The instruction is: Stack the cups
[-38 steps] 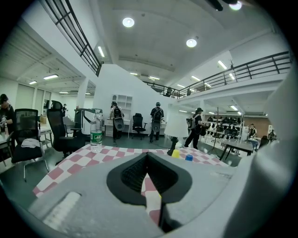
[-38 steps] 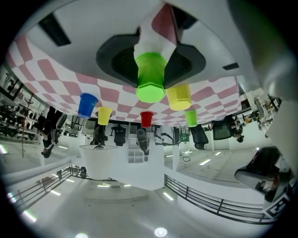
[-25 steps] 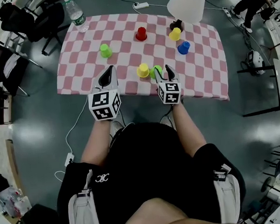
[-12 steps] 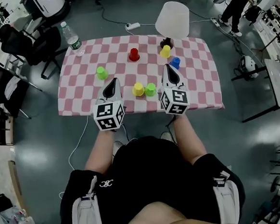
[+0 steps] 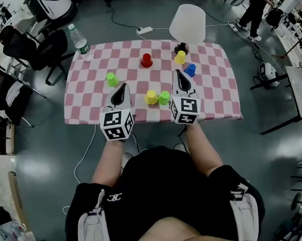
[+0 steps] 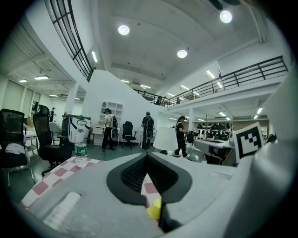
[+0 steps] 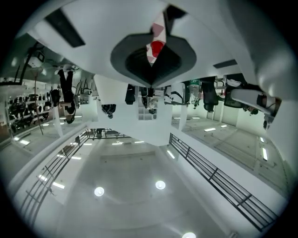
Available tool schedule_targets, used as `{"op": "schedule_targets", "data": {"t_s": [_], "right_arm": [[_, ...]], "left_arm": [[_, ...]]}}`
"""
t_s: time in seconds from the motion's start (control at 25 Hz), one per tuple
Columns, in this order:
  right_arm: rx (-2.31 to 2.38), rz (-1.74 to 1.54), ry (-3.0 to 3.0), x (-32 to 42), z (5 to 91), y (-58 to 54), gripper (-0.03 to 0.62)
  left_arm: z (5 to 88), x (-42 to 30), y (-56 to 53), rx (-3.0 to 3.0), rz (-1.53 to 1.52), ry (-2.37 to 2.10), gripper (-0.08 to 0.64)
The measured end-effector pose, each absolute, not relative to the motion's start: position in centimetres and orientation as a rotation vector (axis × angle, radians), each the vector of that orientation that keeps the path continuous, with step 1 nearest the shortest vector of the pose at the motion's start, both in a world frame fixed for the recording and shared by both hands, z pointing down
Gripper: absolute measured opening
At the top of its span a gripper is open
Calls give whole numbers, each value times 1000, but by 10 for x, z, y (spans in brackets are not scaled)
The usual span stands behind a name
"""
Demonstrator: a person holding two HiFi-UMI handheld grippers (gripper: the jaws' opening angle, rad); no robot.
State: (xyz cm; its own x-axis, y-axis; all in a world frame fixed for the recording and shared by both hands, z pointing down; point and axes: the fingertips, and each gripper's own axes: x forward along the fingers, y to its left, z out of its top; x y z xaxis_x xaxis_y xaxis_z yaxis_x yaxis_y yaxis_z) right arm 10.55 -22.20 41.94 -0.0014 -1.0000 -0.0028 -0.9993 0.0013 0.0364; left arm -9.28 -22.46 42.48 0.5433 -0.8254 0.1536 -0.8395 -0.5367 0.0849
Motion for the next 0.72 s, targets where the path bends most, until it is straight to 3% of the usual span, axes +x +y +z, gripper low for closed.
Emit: {"op": "schedule_targets", "data": {"t_s": [0.72], "right_arm": [[1855, -23, -2489, -65, 437, -264, 5]], "left_arm": [[438, -239, -210, 2384, 139, -1756, 15]]}}
